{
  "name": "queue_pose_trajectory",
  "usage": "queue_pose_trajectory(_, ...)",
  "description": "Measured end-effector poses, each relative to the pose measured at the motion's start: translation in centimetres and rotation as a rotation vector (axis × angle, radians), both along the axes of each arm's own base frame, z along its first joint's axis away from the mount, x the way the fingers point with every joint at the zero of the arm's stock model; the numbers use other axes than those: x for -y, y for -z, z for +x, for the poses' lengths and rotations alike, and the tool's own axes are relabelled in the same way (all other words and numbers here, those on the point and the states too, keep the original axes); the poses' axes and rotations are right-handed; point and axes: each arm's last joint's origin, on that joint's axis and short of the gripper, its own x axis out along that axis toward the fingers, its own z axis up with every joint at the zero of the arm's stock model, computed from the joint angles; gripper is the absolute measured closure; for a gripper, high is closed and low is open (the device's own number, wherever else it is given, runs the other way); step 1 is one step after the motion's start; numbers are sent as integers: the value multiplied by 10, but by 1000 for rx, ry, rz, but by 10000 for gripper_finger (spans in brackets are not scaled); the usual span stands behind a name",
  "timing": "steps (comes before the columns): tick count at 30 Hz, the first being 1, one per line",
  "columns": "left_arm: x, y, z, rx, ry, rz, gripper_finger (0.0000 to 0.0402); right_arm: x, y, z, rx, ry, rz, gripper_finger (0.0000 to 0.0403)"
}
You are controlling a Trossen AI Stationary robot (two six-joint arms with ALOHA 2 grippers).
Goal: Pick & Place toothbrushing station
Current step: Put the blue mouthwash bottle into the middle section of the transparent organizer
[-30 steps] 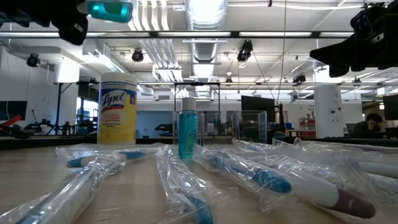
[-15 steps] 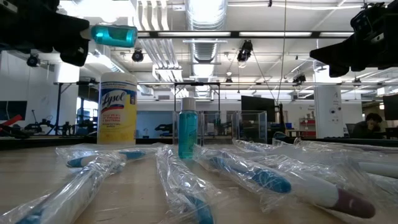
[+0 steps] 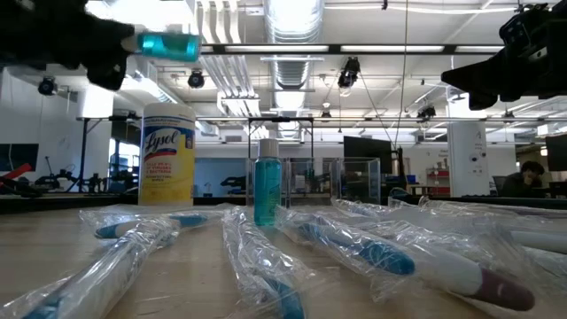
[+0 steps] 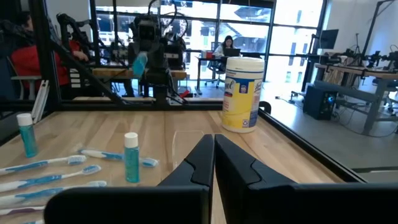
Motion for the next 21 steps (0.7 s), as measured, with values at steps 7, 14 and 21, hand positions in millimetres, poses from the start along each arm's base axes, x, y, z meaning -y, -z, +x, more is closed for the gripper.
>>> queue_pose_trajectory(7,0,-66,11,-89,-99,76,305,0,0,0,0,0,0,394)
queue_pose_trajectory(14,1,-131,39,-302,-254,71,305,0,0,0,0,0,0,394)
queue_pose_trajectory(21,8,-173,87,-415,-262,138,305,0,0,0,0,0,-1,394)
